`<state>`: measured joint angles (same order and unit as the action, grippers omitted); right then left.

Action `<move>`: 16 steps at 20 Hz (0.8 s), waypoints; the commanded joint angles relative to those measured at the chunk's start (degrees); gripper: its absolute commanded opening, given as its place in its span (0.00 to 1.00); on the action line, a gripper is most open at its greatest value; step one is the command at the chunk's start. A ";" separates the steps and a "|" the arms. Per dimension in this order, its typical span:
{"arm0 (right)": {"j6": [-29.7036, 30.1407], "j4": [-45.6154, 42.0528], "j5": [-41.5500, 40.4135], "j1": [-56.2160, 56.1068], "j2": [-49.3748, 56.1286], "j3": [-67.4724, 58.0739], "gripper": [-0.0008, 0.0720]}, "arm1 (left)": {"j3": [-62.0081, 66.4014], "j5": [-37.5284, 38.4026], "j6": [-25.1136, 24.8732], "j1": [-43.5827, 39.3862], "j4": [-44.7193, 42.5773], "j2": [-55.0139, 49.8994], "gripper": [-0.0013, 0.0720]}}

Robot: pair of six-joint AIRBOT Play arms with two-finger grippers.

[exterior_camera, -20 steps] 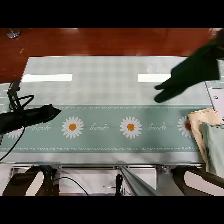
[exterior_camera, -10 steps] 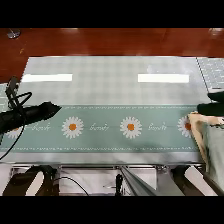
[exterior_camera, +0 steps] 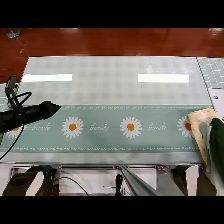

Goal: Fold the shirts.

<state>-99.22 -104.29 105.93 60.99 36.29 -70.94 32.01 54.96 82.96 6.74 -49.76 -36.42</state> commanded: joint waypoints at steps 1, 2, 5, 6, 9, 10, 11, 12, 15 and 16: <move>-2.82 -5.86 -1.51 1.40 -1.77 3.19 0.86 | 0.00 -0.72 -0.02 0.00 1.57 0.02 0.07; -2.64 -3.78 -2.99 1.40 -0.92 2.80 0.86 | 0.02 -1.68 -0.07 0.00 2.78 0.02 0.07; 0.59 13.18 -10.91 1.40 3.82 -1.51 0.77 | 2.16 -6.60 -4.13 0.02 5.68 -1.07 0.06; 0.66 23.21 -13.90 1.25 6.36 -3.87 0.52 | 5.07 -6.64 -4.35 0.07 5.68 -2.43 0.06; 5.03 56.11 -25.16 -6.75 14.19 -9.42 0.04 | 20.72 -2.73 -5.46 0.00 5.70 -9.77 0.06; 5.77 62.23 -30.08 -14.01 16.55 -10.73 0.04 | 27.02 -0.66 -5.44 -0.44 5.68 -12.72 0.06; 7.76 63.25 -34.53 -22.36 18.56 -11.89 0.04 | 33.73 0.98 -6.10 -1.53 5.68 -15.80 0.06; 11.63 61.05 -38.73 -32.54 20.68 -12.52 0.04 | 39.36 1.42 -8.09 -3.41 5.62 -18.36 0.06; 12.96 32.24 -40.15 -61.83 28.44 -11.45 0.04 | 46.95 1.62 -8.50 -12.39 -2.86 -22.25 0.06; 7.67 21.16 -40.17 -69.64 31.80 -9.53 0.04 | 45.57 2.67 -5.18 -15.45 -10.12 -22.56 0.06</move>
<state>-88.92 -62.92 70.61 13.80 60.75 -81.56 72.03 55.72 75.66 -1.98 -48.58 -55.51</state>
